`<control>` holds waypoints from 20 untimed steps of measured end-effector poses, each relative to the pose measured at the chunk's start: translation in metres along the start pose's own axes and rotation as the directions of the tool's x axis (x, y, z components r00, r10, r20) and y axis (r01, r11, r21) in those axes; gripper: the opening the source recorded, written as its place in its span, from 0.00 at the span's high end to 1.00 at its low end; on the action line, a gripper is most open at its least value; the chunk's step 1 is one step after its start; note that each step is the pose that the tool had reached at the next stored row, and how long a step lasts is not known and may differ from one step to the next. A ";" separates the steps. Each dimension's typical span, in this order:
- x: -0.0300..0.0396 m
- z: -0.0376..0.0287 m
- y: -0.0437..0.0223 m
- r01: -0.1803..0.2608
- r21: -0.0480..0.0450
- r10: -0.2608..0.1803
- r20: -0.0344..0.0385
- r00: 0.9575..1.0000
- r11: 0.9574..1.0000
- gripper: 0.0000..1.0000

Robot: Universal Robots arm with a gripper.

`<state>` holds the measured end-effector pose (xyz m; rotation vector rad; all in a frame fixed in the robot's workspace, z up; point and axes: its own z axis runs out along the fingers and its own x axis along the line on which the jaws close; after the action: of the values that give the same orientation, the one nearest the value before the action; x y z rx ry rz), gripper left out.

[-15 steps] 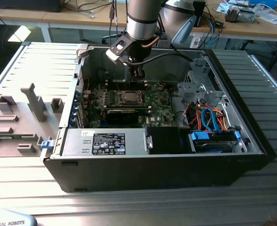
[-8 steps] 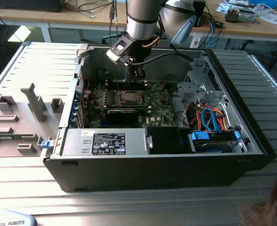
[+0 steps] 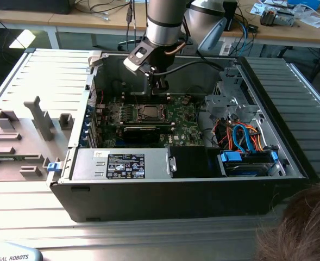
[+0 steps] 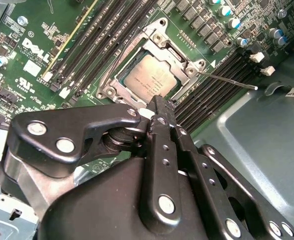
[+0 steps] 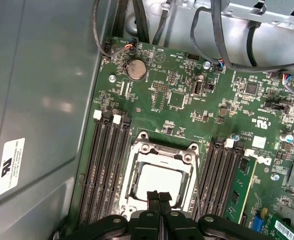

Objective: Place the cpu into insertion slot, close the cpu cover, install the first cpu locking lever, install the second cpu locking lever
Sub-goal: 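Install the first cpu locking lever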

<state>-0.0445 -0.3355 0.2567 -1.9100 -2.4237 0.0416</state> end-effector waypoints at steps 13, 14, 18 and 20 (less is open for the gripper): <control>0.0000 0.0000 0.0000 0.052 0.002 -0.052 0.004 0.999 0.999 0.89; 0.0000 0.0000 0.0000 0.054 0.002 -0.054 0.004 0.999 0.999 0.89; 0.0000 0.0000 0.0000 0.068 0.002 -0.068 0.004 0.998 0.998 0.89; 0.0000 0.0000 0.0000 0.075 0.002 -0.075 0.005 0.997 0.997 0.89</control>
<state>-0.0445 -0.3355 0.2567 -1.8187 -2.4947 0.0458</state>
